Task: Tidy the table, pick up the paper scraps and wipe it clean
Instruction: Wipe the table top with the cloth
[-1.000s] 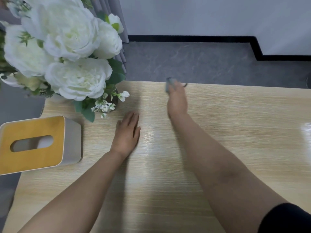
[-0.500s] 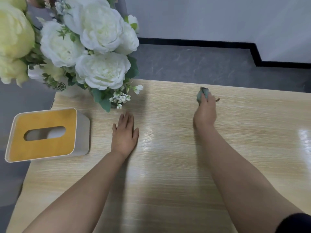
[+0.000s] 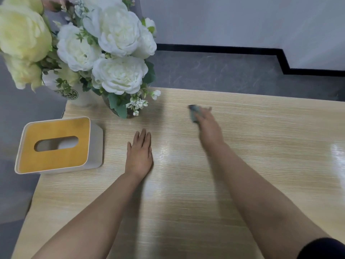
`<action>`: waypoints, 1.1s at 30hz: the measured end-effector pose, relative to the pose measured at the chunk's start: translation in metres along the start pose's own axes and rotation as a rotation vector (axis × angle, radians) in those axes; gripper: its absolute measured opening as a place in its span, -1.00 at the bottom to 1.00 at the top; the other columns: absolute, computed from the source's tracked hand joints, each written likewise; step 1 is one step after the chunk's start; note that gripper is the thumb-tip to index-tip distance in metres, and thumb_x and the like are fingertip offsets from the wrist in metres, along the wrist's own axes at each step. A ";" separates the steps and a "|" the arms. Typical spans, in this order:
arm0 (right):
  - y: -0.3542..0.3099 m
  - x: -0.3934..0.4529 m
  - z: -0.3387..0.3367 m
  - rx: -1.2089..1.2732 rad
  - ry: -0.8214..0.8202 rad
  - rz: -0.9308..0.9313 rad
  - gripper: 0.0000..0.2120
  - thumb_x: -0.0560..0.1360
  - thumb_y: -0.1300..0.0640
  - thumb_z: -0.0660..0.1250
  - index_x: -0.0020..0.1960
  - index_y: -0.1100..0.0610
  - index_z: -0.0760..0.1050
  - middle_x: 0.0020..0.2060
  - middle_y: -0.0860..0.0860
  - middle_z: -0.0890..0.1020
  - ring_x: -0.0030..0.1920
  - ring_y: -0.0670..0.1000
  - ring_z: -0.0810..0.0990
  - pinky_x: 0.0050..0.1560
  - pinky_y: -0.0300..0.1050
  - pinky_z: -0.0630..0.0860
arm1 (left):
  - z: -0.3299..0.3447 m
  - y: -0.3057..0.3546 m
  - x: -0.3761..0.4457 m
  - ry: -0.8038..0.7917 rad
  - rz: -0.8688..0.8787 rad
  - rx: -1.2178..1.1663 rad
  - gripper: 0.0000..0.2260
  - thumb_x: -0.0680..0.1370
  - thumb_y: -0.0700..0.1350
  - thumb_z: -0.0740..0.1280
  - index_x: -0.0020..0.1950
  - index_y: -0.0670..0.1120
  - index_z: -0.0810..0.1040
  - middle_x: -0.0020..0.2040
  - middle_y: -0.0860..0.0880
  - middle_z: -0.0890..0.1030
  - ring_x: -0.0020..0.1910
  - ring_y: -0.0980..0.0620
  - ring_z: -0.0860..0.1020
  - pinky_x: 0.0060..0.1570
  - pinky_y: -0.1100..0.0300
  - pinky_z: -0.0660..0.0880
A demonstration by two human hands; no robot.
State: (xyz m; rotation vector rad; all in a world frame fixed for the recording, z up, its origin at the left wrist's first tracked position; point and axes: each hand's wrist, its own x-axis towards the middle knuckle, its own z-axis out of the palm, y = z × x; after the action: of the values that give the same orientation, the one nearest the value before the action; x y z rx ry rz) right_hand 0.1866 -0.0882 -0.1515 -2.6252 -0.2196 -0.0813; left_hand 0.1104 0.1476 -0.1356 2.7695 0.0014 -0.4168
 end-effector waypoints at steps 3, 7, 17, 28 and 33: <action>0.046 -0.016 -0.024 -0.053 0.152 0.374 -0.64 0.63 -0.02 0.04 0.41 -0.09 0.33 0.35 -0.19 0.36 0.35 -0.19 0.28 0.23 -0.39 0.17 | 0.000 0.001 -0.001 0.004 -0.005 -0.002 -0.55 0.65 -0.15 0.02 0.54 -0.11 0.07 0.56 -0.03 -0.01 0.54 -0.04 -0.08 0.47 -0.08 -0.05; -0.006 -0.016 -0.007 -0.047 0.164 0.433 -0.65 0.64 0.02 0.05 0.37 0.08 0.37 0.29 0.02 0.45 0.30 -0.07 0.38 0.13 -0.38 0.18 | 0.000 0.002 -0.007 -0.005 -0.008 -0.008 -0.55 0.65 -0.15 0.01 0.55 -0.11 0.05 0.56 -0.03 -0.01 0.54 -0.03 -0.08 0.48 -0.07 -0.05; -0.077 -0.041 0.028 0.126 -0.212 -0.259 -0.66 0.57 0.20 0.22 0.32 0.04 0.45 0.29 0.01 0.48 0.33 0.03 0.39 0.33 -0.23 0.26 | 0.007 -0.004 -0.039 0.016 -0.060 -0.048 -0.54 0.64 -0.14 0.04 0.54 -0.13 0.07 0.56 -0.04 0.00 0.54 -0.01 -0.05 0.47 -0.01 -0.03; 0.039 -0.087 -0.032 -0.151 0.140 0.436 -0.61 0.59 0.11 0.09 0.41 -0.01 0.32 0.39 0.00 0.35 0.38 0.05 0.31 0.36 -0.04 0.24 | 0.005 0.000 -0.053 -0.042 -0.041 0.033 -0.54 0.65 -0.08 0.00 0.55 -0.08 0.01 0.57 -0.04 -0.05 0.54 -0.03 -0.10 0.48 -0.02 -0.06; -0.065 -0.075 0.026 0.142 0.000 0.248 -0.53 0.55 0.16 -0.05 0.40 0.18 0.34 0.42 0.11 0.31 0.44 0.08 0.22 0.33 -0.24 0.10 | 0.004 -0.010 -0.067 -0.092 -0.009 0.058 -0.52 0.65 -0.05 0.00 0.56 -0.08 -0.01 0.57 0.00 -0.08 0.54 0.02 -0.12 0.48 -0.02 -0.05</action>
State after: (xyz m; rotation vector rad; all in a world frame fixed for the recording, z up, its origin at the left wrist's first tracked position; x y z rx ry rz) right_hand 0.1019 -0.0304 -0.1505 -2.4884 0.0975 0.0189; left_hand 0.0443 0.1590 -0.1229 2.8053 -0.0202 -0.5540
